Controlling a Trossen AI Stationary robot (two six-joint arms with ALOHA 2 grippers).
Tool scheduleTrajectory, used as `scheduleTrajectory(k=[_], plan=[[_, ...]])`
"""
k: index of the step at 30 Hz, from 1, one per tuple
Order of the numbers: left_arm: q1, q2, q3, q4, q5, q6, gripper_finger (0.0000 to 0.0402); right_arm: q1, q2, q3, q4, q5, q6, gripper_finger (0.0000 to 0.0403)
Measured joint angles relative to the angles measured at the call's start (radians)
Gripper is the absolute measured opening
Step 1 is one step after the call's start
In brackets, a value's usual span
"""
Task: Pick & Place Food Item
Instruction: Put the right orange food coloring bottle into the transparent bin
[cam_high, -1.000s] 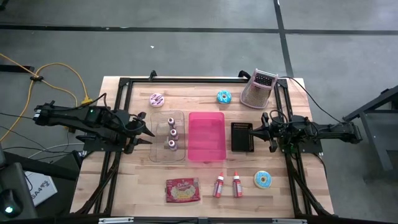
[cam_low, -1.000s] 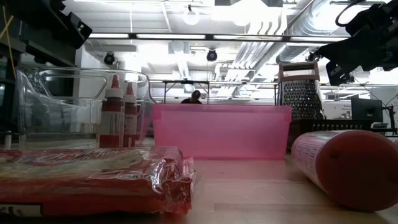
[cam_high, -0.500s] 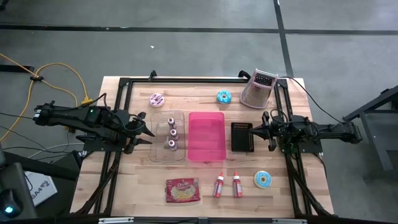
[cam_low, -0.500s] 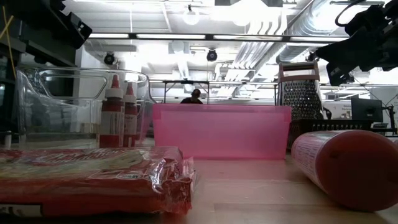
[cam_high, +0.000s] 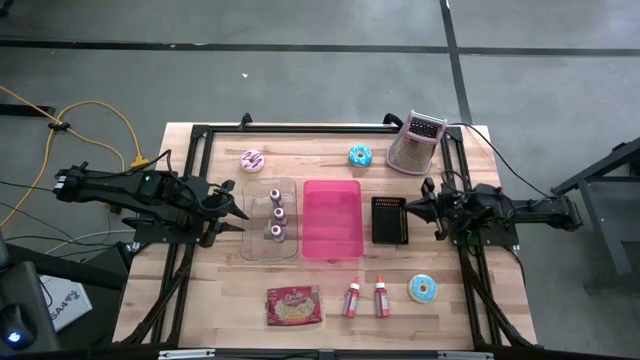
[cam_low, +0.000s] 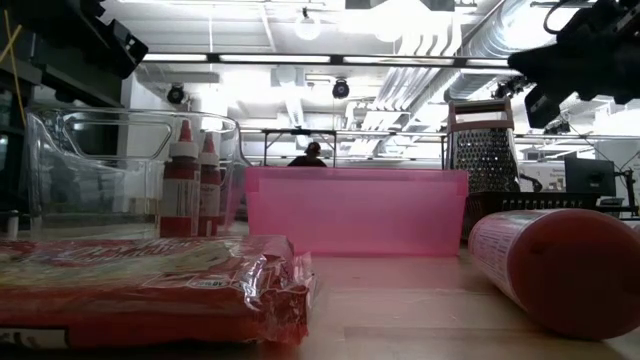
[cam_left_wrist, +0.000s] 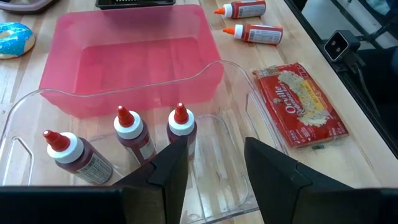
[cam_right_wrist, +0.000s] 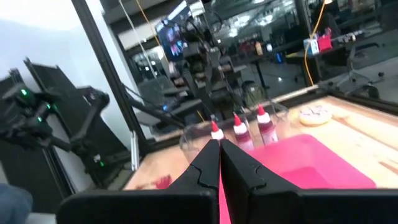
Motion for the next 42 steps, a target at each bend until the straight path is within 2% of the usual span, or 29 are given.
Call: scheduleTrajectory(k=[8, 12, 20, 29, 36, 42], plan=[[0.0, 0.0, 0.0, 0.0, 0.0, 0.001, 0.0152, 0.0, 0.0, 0.0, 0.005, 0.002, 0.004, 0.0002], [0.0, 0.0, 0.0, 0.0, 0.0, 0.001, 0.0152, 0.0, 0.0, 0.0, -0.027, -0.001, 0.057, 0.0002], [0.0, 0.0, 0.0, 0.0, 0.0, 0.001, 0.0152, 0.0, 0.0, 0.0, -0.093, 0.05, 0.049, 0.0002], [0.0, 0.0, 0.0, 0.0, 0.0, 0.001, 0.0152, 0.0, 0.023, 0.007, -0.033, 0.04, -0.007, 0.0002], [0.0, 0.0, 0.001, 0.0, 0.0, 0.001, 0.0152, 0.02, 0.146, 0.098, -0.019, 0.032, -0.092, 0.0002], [0.0, 0.0, 0.001, 0.0, 0.0, 0.001, 0.0152, 0.056, 0.346, 0.217, -0.019, 0.029, -0.136, 0.0002]])
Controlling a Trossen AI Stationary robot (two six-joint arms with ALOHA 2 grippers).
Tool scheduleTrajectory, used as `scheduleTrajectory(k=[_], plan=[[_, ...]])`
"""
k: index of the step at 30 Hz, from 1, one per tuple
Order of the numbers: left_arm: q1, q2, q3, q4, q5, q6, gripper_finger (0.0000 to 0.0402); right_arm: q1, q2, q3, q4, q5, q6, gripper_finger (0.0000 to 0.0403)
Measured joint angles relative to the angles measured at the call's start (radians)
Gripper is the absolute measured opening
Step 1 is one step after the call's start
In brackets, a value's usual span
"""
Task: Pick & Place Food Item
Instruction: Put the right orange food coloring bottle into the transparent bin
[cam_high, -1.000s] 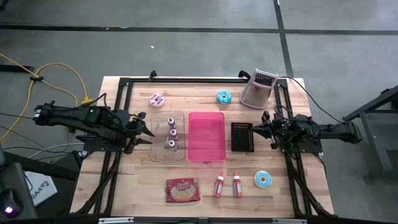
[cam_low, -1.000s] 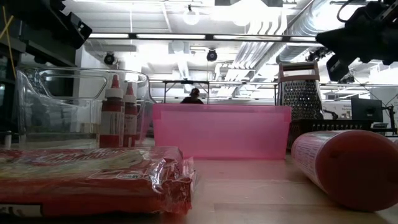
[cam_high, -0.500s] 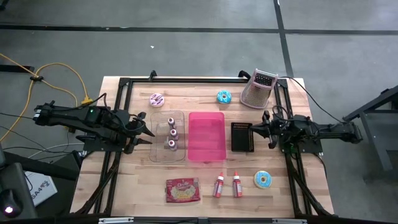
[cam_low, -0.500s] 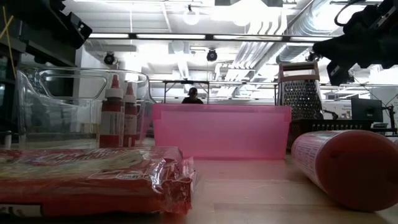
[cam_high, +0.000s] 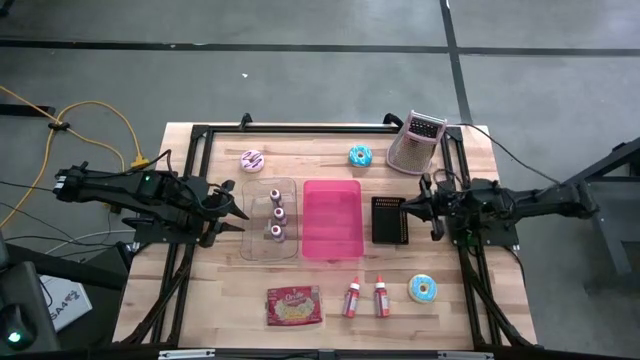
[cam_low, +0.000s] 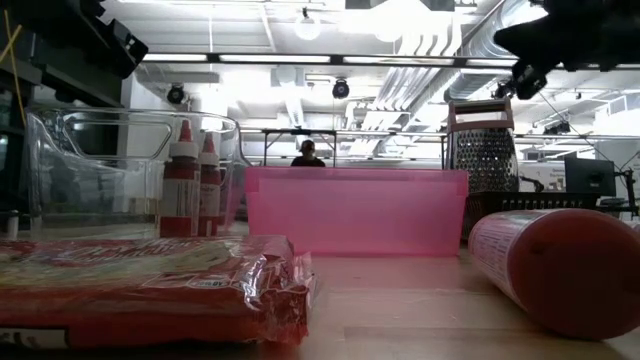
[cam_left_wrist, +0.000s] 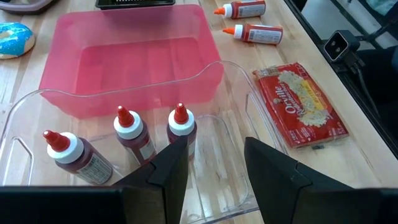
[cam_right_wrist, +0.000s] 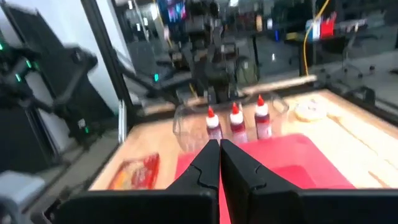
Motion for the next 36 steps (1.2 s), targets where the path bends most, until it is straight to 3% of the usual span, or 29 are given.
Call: scheduleTrajectory(k=[9, 19, 30, 36], plan=[[0.0, 0.0, 0.0, 0.0, 0.0, 0.0, 0.0152, 0.081, 0.335, 0.226, -0.056, 0.116, 0.06, 0.0002], [0.0, 0.0, 0.0, 0.0, 0.0, 0.0, 0.0152, 0.222, 0.617, 0.591, -0.379, 0.282, 0.28, 0.0002], [0.0, 0.0, 0.0, 0.0, 0.0, 0.0, 0.0152, 0.349, 0.865, 0.924, -0.714, 0.279, 0.704, 0.0002], [0.0, 0.0, 0.0, 0.0, 0.0, 0.0, 0.0152, 0.378, 0.966, 1.039, -0.863, 0.224, 0.956, 0.0002]])
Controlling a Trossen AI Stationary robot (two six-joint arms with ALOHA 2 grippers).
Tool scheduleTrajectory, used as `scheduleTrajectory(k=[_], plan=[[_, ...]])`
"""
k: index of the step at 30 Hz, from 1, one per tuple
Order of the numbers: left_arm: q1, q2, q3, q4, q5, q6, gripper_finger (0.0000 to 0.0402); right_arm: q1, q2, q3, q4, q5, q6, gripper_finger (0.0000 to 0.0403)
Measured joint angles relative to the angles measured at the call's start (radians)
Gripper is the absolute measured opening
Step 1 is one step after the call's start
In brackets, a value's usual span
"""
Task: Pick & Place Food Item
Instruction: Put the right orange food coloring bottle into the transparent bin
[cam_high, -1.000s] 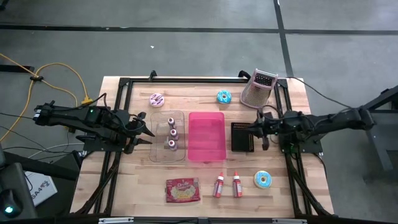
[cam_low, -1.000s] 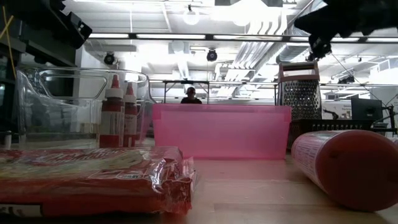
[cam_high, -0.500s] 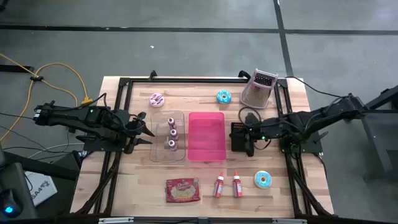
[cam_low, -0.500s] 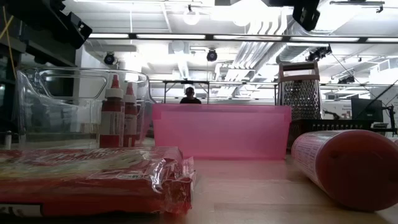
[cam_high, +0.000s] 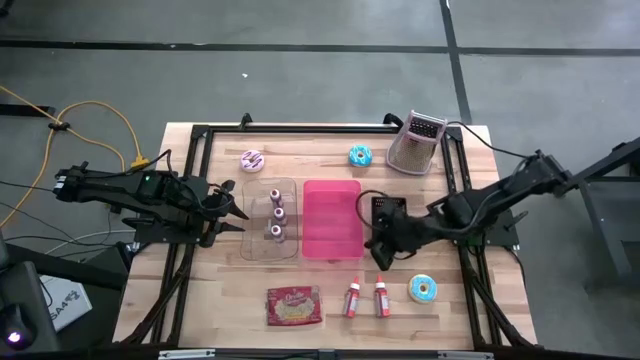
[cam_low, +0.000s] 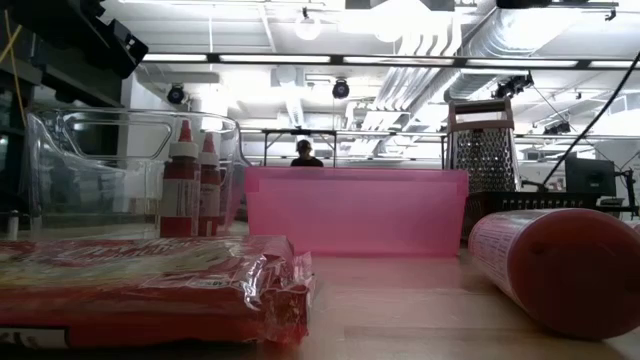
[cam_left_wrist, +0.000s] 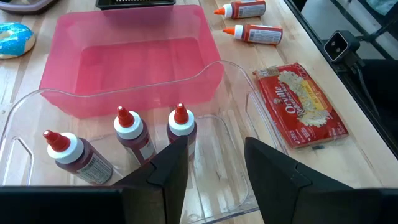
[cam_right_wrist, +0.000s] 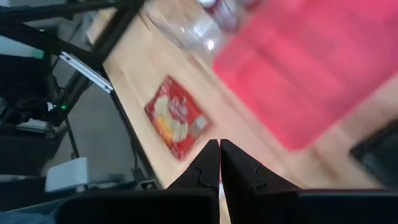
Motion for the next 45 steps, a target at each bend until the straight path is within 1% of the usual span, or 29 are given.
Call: scheduleTrajectory(k=[5, 9, 14, 16, 19, 21, 24, 30, 32, 37, 41, 45], plan=[[0.0, 0.0, 0.0, 0.0, 0.0, 0.0, 0.0152, 0.003, 0.059, 0.012, -0.022, -0.102, 0.186, 0.0002], [0.0, 0.0, 0.0, 0.0, 0.0, 0.0, 0.0152, -0.002, 0.103, 0.012, -0.076, -0.197, 0.329, 0.0002], [0.0, 0.0, 0.0, 0.0, 0.0, 0.0, 0.0152, -0.01, 0.158, 0.012, -0.129, -0.312, 0.472, 0.0002], [0.0, 0.0, 0.0, 0.0, 0.0, 0.0, 0.0152, -0.015, 0.178, 0.012, -0.15, -0.357, 0.518, 0.0002], [0.0, 0.0, 0.0, 0.0, 0.0, 0.0, 0.0152, -0.021, 0.207, 0.011, -0.195, -0.382, 0.573, 0.0002], [0.0, 0.0, 0.0, 0.0, 0.0, 0.0, 0.0152, -0.027, 0.227, 0.011, -0.206, -0.391, 0.58, 0.0002], [0.0, 0.0, 0.0, 0.0, 0.0, 0.0, 0.0152, -0.029, 0.265, 0.012, -0.198, -0.431, 0.588, 0.0002], [0.0, 0.0, 0.0, 0.0, 0.0, 0.0, 0.0152, -0.025, 0.327, 0.011, -0.184, -0.434, 0.623, 0.0002], [0.0, 0.0, 0.0, 0.0, 0.0, 0.0, 0.0152, -0.02, 0.34, 0.012, -0.184, -0.419, 0.635, 0.0002], [0.0, 0.0, 0.0, 0.0, 0.0, 0.0, 0.0152, -0.009, 0.344, 0.011, -0.169, -0.402, 0.651, 0.0002], [0.0, 0.0, 0.0, 0.0, 0.0, 0.0, 0.0152, 0.002, 0.344, 0.011, -0.156, -0.361, 0.651, 0.0002], [0.0, 0.0, 0.0, 0.0, 0.0, 0.0, 0.0152, 0.014, 0.343, 0.011, -0.152, -0.366, 0.651, 0.0002]])
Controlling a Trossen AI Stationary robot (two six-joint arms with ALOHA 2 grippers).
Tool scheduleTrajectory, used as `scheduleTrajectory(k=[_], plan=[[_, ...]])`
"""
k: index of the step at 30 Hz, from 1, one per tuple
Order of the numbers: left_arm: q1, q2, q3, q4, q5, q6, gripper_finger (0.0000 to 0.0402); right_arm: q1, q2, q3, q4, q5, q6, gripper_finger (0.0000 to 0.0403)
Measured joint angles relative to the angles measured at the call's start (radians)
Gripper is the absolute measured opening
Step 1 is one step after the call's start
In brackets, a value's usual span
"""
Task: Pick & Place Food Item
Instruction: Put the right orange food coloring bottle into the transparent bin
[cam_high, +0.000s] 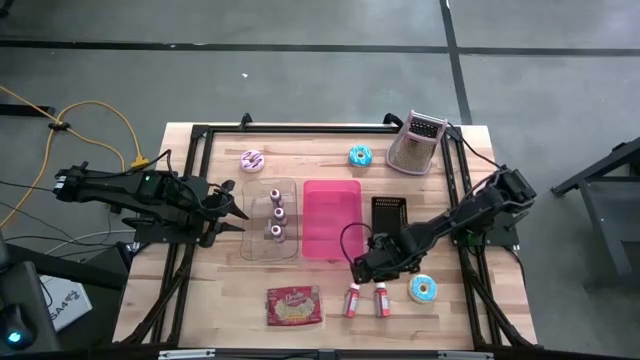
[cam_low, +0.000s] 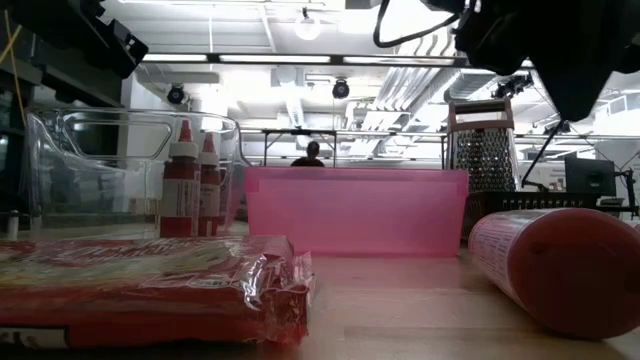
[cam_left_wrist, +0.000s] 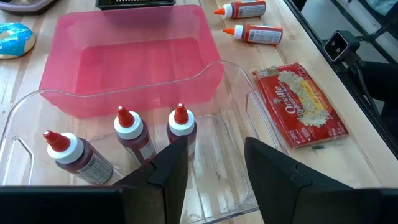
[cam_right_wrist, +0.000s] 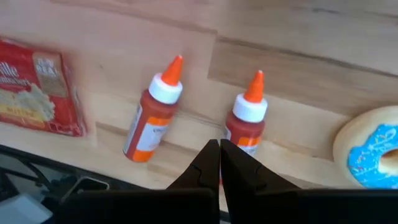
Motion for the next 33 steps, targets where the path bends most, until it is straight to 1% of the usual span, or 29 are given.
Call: scheduleTrajectory(k=[3, 5, 7, 13, 16, 27, 33], plan=[[0.0, 0.0, 0.0, 0.0, 0.0, 0.0, 0.0152, 0.001, 0.0, 0.0, 0.0, -0.01, 0.0, 0.0003], [0.0, 0.0, 0.0, 0.0, 0.0, 0.0, 0.0152, 0.001, 0.0, 0.0, 0.0, -0.011, 0.0, 0.0012], [0.0, 0.0, 0.0, 0.0, 0.0, 0.0, 0.0152, 0.001, 0.0, 0.0, 0.0, -0.008, 0.0, 0.0031], [0.0, 0.0, 0.0, 0.0, 0.0, 0.0, 0.0152, 0.001, 0.0, 0.0, -0.001, 0.016, 0.0, 0.0104], [0.0, 0.0, 0.0, 0.0, 0.0, 0.0, 0.0152, 0.003, 0.0, 0.0, -0.003, 0.013, 0.018, 0.013], [0.0, 0.0, 0.0, 0.0, 0.0, -0.001, 0.0152, 0.038, 0.075, 0.0, -0.016, -0.029, 0.054, 0.0199], [0.0, 0.0, 0.0, 0.0, 0.0, -0.001, 0.0152, 0.039, 0.106, 0.0, -0.012, -0.036, 0.06, 0.0227]])
